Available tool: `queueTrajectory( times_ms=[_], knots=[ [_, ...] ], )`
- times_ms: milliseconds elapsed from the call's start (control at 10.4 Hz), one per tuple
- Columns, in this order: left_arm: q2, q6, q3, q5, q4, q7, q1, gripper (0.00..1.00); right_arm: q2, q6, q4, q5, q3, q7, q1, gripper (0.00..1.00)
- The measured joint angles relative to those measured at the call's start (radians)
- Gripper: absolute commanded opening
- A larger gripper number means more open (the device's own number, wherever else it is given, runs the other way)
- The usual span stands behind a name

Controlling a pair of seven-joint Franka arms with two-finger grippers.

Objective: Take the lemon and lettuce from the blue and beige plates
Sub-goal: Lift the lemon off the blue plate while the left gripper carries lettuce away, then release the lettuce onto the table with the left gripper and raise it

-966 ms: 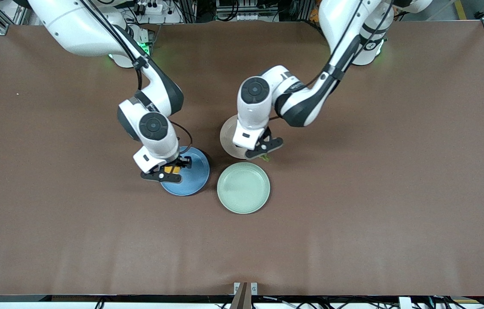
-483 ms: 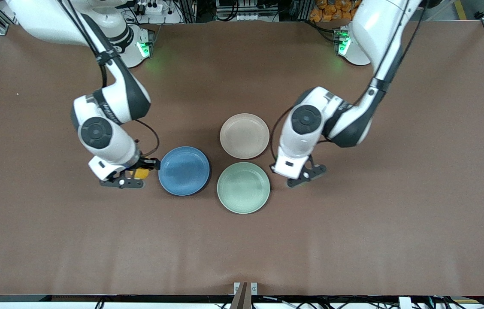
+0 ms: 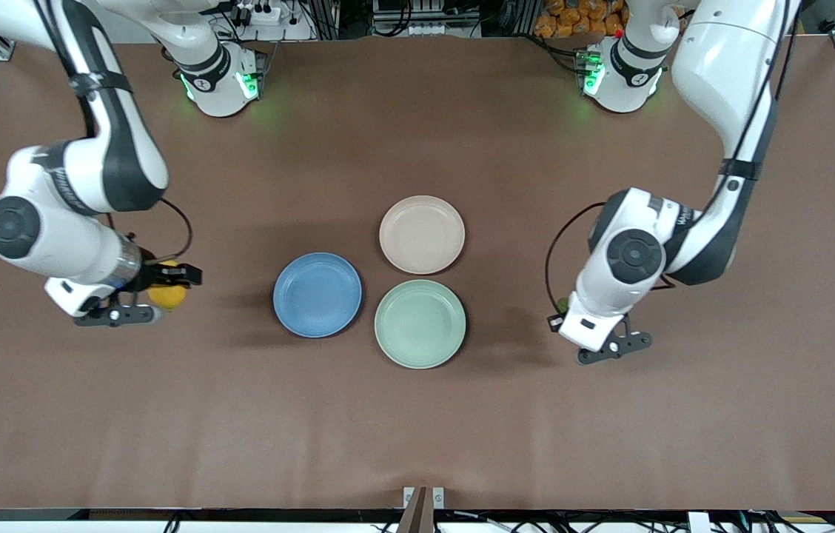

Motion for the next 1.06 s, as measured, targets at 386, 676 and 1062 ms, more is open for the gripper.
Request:
queueTrajectory(
  times_ms=[386, 676, 1062],
  knots=[
    [0.059, 0.021, -0.001, 0.0, 0.006, 0.201, 0.071, 0.58, -0.029, -0.015, -0.04, 0.022, -0.077, -0.146, -0.001, 0.24],
    [0.085, 0.06, -0.001, 0.0, 0.013, 0.269, 0.089, 1.0, -0.029, 0.122, -0.124, 0.053, -0.08, -0.158, -0.001, 0.24],
    [0.088, 0.07, -0.013, 0.0, 0.004, 0.269, 0.087, 1.0, -0.015, 0.36, -0.274, 0.057, -0.08, -0.158, -0.001, 0.24]
  ],
)
